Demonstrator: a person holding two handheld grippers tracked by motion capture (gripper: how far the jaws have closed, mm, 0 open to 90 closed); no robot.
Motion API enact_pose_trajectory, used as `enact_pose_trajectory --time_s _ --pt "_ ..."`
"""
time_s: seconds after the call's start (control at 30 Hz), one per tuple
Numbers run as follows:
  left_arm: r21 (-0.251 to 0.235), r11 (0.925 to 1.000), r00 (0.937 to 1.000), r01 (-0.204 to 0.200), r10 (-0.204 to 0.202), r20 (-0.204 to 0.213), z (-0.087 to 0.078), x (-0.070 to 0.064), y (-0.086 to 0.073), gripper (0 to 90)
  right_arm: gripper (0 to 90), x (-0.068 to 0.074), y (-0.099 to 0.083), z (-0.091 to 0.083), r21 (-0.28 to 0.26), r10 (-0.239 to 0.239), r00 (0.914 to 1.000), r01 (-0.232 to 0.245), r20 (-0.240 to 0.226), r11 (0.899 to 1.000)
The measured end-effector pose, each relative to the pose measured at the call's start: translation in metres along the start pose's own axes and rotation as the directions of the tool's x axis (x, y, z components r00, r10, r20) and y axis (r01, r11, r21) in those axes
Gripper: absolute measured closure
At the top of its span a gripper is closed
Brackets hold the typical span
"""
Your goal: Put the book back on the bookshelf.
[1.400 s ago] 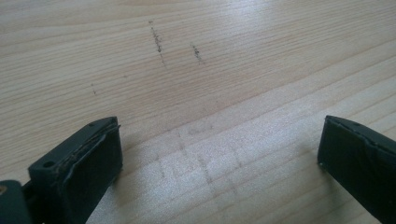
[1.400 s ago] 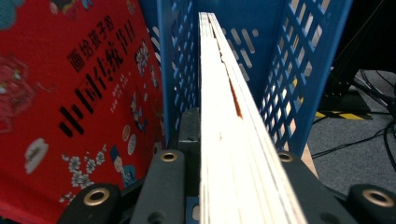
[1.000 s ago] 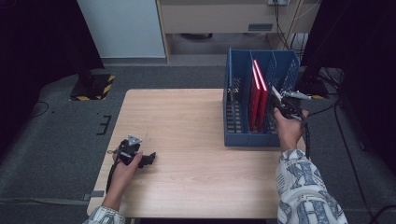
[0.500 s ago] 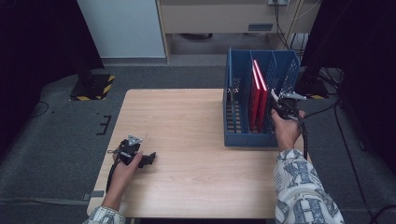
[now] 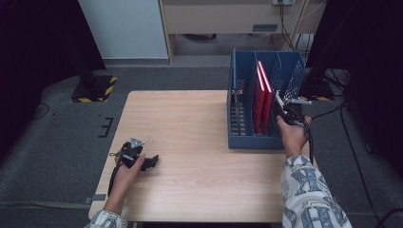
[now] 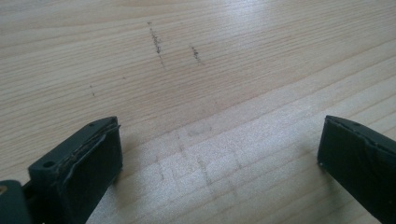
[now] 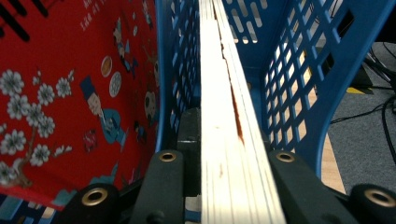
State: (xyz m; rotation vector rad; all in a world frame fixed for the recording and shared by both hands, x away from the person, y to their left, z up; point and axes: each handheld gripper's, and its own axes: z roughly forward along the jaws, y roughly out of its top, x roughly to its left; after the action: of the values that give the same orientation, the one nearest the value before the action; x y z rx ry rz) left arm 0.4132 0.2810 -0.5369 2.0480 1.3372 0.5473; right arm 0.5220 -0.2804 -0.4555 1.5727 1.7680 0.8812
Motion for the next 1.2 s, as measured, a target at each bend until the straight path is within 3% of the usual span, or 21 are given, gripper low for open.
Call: enact_pose_trajectory --time_s 0.57,1.2 --pt "-0.002 1.0000 1.0000 0.001 -0.001 0.000 0.000 0.000 0.000 0.0 66.4 -0.004 -0.002 -0.009 -0.041 0.059 0.9963 -0.062 -0.063 0.997" --pt "0.000 1.0000 1.0000 -0.002 0.002 0.000 0.000 0.000 0.000 0.0 63.6 -0.007 -0.005 -0.020 -0.067 0.095 0.9898 -0.102 -0.106 0.992"
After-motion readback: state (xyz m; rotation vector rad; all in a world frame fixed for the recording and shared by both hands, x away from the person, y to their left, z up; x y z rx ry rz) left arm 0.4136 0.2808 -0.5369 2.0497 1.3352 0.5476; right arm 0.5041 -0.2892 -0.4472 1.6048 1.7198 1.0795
